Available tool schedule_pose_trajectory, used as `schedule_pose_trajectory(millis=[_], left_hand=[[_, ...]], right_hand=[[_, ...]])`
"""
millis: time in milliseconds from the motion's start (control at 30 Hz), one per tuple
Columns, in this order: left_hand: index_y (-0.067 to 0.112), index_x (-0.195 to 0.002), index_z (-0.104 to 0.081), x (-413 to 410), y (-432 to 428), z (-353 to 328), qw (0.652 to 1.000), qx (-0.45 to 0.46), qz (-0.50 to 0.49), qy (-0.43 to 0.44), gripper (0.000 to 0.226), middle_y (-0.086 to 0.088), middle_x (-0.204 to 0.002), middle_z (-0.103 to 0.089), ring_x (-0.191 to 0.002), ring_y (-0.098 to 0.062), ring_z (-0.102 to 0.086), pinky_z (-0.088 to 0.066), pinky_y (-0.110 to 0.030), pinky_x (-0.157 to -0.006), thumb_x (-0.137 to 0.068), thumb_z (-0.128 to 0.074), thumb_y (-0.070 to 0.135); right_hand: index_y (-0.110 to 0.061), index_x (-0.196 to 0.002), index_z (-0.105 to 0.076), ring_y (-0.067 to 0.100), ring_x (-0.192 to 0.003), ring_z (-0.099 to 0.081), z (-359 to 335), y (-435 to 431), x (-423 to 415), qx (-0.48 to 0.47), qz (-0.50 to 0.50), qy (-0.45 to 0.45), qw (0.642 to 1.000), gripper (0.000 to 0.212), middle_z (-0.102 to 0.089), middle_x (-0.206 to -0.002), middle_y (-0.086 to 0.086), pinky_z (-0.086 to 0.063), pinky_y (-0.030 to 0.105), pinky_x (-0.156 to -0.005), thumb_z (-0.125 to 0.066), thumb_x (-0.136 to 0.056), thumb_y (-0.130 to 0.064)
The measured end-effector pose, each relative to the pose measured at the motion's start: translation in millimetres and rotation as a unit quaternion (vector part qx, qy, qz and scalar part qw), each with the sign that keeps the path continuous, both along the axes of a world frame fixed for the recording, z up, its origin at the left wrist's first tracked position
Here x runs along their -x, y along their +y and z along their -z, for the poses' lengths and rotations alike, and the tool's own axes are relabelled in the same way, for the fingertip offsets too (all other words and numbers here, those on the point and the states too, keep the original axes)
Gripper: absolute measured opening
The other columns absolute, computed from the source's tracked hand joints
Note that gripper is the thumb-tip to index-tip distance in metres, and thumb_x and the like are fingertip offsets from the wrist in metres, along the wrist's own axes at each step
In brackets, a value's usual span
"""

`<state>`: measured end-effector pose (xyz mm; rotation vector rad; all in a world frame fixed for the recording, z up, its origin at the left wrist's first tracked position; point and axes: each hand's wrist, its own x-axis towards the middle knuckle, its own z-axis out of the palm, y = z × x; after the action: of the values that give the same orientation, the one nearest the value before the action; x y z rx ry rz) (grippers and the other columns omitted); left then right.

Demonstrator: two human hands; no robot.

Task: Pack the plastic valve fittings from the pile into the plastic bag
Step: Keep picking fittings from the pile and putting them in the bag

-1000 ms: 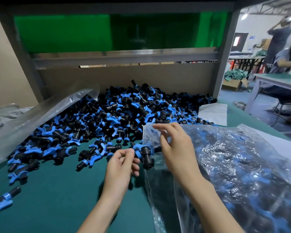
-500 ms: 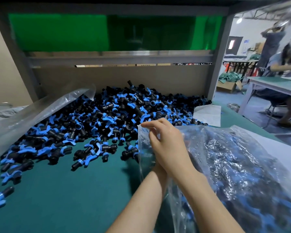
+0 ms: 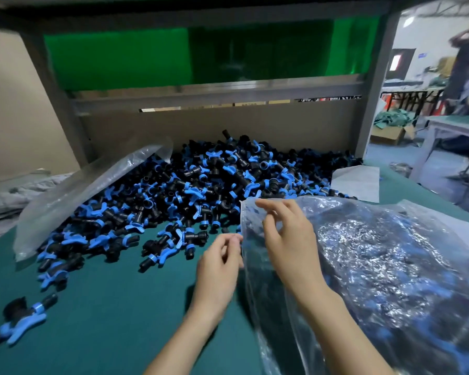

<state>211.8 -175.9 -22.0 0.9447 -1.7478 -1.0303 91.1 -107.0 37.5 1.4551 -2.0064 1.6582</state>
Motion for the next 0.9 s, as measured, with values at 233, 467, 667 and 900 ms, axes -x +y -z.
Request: schedule_pose_trajectory(millis=[233,467,667,900], left_hand=[[0.037,-0.117,-0.046,-22.0,-23.7,17.4,0.943,0.175,-0.076,-0.271,0.018,0.017,-0.095,-0.060,-0.075,-0.011,-0.060,-0.045,-0.033,-0.059,-0.100,-0.043,0.038],[0.044,-0.144,-0.035,-5.8,-27.7,20.0,0.885,0.271,0.042,-0.376,0.049,0.012,-0.108,-0.052,-0.107,-0.012,-0.049,-0.037,-0.031,-0.093,-0.098,-0.035,0.058],[0.036,-0.111,-0.043,-4.5,-24.2,17.2,0.891,0.263,-0.013,-0.369,0.025,0.015,-0.100,-0.057,-0.093,-0.011,-0.055,-0.042,-0.028,-0.078,-0.097,-0.032,0.053],[0.024,-0.115,-0.049,-6.9,-22.6,15.0,0.914,0.203,-0.099,-0.338,0.022,0.006,-0.108,-0.055,-0.089,-0.017,-0.060,-0.046,-0.031,-0.071,-0.101,-0.040,0.038]], right_hand=[[-0.025,-0.119,-0.066,0.003,-0.080,-0.053,28.8,0.7,6.0,-0.066,0.019,-0.008,0.998,0.030,-0.052,-0.100,-0.012,-0.036,0.009,-0.064,-0.047,-0.098,-0.014],[-0.026,-0.117,-0.065,0.009,-0.086,-0.056,31.6,-1.4,7.3,-0.069,0.031,-0.004,0.997,0.030,-0.053,-0.103,-0.012,-0.040,0.017,-0.065,-0.046,-0.098,-0.017],[-0.027,-0.117,-0.065,0.009,-0.092,-0.056,32.7,-1.2,9.1,-0.071,0.033,-0.008,0.997,0.029,-0.054,-0.103,-0.012,-0.042,0.022,-0.069,-0.046,-0.098,-0.017],[-0.026,-0.116,-0.066,0.010,-0.093,-0.055,33.9,-1.5,10.2,-0.073,0.036,-0.012,0.997,0.029,-0.053,-0.101,-0.013,-0.040,0.018,-0.068,-0.046,-0.098,-0.017]])
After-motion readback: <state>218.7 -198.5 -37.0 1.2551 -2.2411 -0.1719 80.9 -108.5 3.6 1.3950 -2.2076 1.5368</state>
